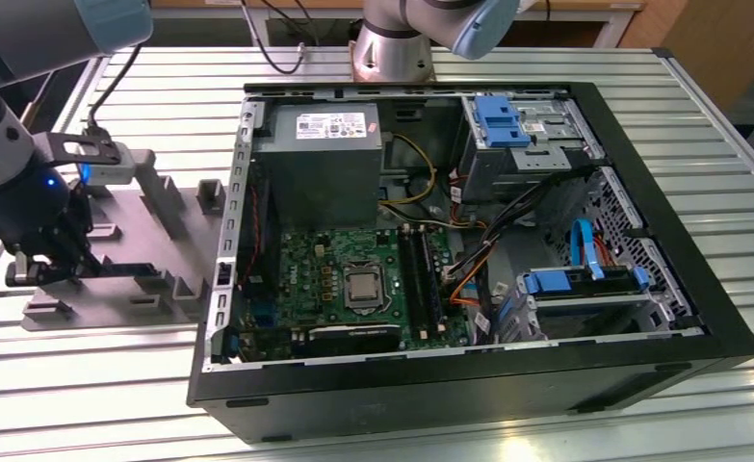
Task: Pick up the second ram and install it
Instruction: 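Pick up the second ram and move it above second insertion slot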
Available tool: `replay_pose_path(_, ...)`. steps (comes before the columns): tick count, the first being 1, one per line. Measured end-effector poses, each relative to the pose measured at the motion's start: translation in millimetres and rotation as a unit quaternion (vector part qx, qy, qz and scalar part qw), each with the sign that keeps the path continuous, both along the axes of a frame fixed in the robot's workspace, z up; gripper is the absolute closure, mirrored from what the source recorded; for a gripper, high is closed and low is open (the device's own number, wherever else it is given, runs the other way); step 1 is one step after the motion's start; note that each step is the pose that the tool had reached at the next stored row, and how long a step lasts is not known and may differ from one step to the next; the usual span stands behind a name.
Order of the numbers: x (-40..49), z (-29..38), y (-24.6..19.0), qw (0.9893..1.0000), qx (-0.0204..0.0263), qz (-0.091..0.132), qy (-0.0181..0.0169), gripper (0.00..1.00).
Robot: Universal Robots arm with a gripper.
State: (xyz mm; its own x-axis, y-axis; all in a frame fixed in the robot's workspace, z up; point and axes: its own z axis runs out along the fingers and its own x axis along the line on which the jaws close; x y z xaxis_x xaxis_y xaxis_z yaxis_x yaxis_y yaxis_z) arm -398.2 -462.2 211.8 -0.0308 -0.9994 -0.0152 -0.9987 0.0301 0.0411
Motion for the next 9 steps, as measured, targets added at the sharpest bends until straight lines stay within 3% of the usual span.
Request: replay_pose_path(9, 0.0, 2.0, 0.0, 1.0000, -0.0007, 0.000, 0.0000, 0.86)
